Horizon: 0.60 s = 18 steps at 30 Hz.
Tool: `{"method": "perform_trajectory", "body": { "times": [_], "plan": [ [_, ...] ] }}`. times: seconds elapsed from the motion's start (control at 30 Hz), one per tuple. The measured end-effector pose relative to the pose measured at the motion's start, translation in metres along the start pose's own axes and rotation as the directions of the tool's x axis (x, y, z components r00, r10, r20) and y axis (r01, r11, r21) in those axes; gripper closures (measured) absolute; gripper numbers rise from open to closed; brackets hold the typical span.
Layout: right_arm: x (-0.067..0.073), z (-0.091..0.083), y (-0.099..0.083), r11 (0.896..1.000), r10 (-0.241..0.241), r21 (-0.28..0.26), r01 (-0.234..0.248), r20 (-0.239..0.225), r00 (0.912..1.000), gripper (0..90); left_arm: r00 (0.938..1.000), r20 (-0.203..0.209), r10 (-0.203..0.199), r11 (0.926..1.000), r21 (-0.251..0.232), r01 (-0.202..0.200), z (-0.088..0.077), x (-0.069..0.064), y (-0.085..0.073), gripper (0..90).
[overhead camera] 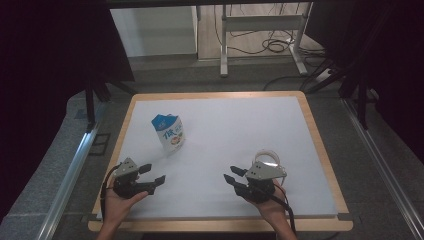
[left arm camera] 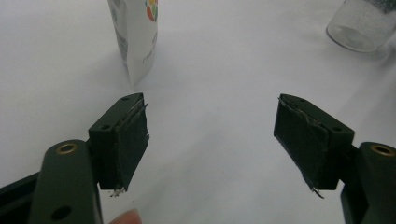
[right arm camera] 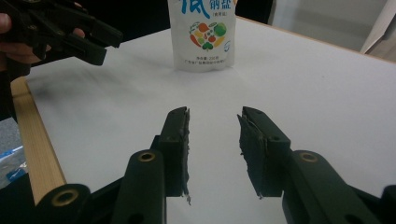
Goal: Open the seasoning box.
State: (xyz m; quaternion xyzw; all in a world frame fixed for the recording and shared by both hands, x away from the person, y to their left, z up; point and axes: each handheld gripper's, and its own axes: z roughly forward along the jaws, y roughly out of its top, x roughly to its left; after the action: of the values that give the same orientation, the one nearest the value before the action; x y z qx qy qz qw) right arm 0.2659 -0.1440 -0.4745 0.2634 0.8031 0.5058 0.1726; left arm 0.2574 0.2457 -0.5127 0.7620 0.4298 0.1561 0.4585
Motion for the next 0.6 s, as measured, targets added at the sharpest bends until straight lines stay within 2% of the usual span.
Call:
{"method": "perform_trajectory", "body": {
  "times": [0.17,0.37,0.53,0.6],
  "plan": [
    [0.001,0.003,-0.004,1.000,0.013,0.016,-0.013,0.004,0.9999,59.6,0.9998,-0.018,0.008,1.0000,-0.004,-0.008,0.003,0.001,0.005,27.6],
    [0.001,0.004,-0.006,1.000,0.001,0.028,-0.001,-0.002,1.0000,57.3,0.9991,-0.043,0.004,1.0000,0.001,-0.004,0.009,0.005,0.012,29.7],
    [0.001,0.003,-0.007,1.000,0.001,0.022,-0.001,-0.007,1.0000,56.5,0.9970,-0.077,-0.005,1.0000,-0.008,0.005,0.014,0.012,0.025,29.8],
    [0.001,0.003,-0.007,1.000,0.000,0.022,0.000,-0.006,1.0000,56.4,0.9969,-0.078,-0.009,0.9999,-0.011,0.008,0.015,0.013,0.028,29.8]
  ]
}}
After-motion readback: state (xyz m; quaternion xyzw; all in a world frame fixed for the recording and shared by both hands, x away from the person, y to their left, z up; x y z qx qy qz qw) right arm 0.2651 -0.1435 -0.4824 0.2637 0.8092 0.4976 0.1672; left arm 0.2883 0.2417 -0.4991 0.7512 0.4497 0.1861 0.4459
